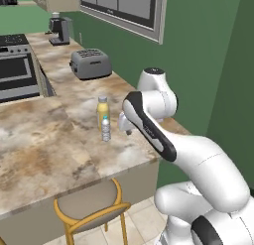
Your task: Place the drinks on the dining counter in a tight cluster.
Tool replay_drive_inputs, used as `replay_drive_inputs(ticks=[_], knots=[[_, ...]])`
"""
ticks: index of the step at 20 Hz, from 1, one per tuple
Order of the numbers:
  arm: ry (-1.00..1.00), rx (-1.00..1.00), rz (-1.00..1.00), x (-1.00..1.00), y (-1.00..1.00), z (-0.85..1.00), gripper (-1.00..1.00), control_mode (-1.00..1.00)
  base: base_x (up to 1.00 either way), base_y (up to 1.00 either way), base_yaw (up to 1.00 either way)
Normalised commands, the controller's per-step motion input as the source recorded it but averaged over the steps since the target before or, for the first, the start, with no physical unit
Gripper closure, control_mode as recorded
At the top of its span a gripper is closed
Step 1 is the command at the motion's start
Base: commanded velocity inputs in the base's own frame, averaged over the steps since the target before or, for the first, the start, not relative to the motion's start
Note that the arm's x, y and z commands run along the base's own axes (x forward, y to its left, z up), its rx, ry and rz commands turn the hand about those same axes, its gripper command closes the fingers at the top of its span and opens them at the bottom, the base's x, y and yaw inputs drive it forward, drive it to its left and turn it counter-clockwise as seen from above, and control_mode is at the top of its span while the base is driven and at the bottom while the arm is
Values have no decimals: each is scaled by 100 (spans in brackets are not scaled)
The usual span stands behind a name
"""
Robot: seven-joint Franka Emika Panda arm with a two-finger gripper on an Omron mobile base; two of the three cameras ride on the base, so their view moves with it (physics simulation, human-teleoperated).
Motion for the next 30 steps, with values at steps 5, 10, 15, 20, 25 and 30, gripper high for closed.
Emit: replay_drive_inputs(ticks=[5,10,15,20,25,30], knots=[[0,0,-10,66,0,0,-100,-100,0,0,0],[-6,1,-6,41,20,-7,-100,-100,0,0,0],[-19,7,0,5,20,-38,-100,-100,0,0,0],[-21,0,-8,47,38,-32,-100,-100,0,0,0],[10,-5,-9,56,26,9,-100,-100,0,0,0],[23,-2,-1,48,1,5,-100,-100,0,0,0]])
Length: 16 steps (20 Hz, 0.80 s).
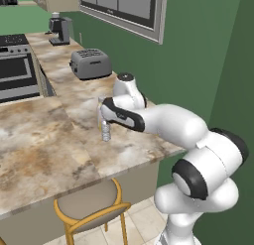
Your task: Place the drinks on the dining counter in a tight cluster.
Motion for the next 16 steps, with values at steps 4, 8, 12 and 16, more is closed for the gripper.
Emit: replay_drive_inputs(ticks=[4,8,12,16], knots=[[16,0,0,22,0,1,-100,-100,0,0,0],[5,0,0,26,0,-6,-100,-100,0,0,0],[0,0,0,48,7,-21,-100,-100,0,0,0],[0,0,0,25,12,-11,-100,-100,0,0,0]])
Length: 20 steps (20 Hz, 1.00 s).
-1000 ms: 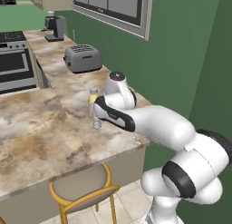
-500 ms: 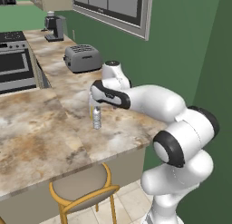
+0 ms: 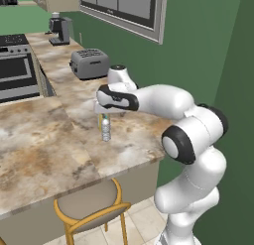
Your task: Place the drinks on the dining counter in a tight cluster.
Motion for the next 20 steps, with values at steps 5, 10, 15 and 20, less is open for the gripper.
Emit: replay_drive_inputs(ticks=[5,10,15,20], knots=[[0,0,0,8,15,-11,-100,-100,0,0,0],[0,0,-1,17,14,-46,-100,-100,0,0,0],[-1,0,-1,29,8,-28,-100,-100,0,0,0],[3,-3,-2,34,1,3,-100,-100,0,0,0]])
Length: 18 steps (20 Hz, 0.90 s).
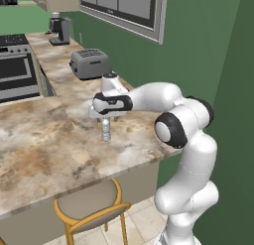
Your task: Place the drinks on the dining counter in a tight cluster.
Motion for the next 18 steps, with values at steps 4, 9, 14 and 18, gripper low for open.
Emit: replay_drive_inputs(ticks=[4,9,14,18], knots=[[0,-2,-2,40,0,-2,-100,-100,0,0,0],[0,0,-1,18,0,-3,-100,-100,0,0,0],[0,0,0,0,0,-5,-100,-100,0,0,0],[0,0,-1,0,6,-26,-100,-100,0,0,0]])
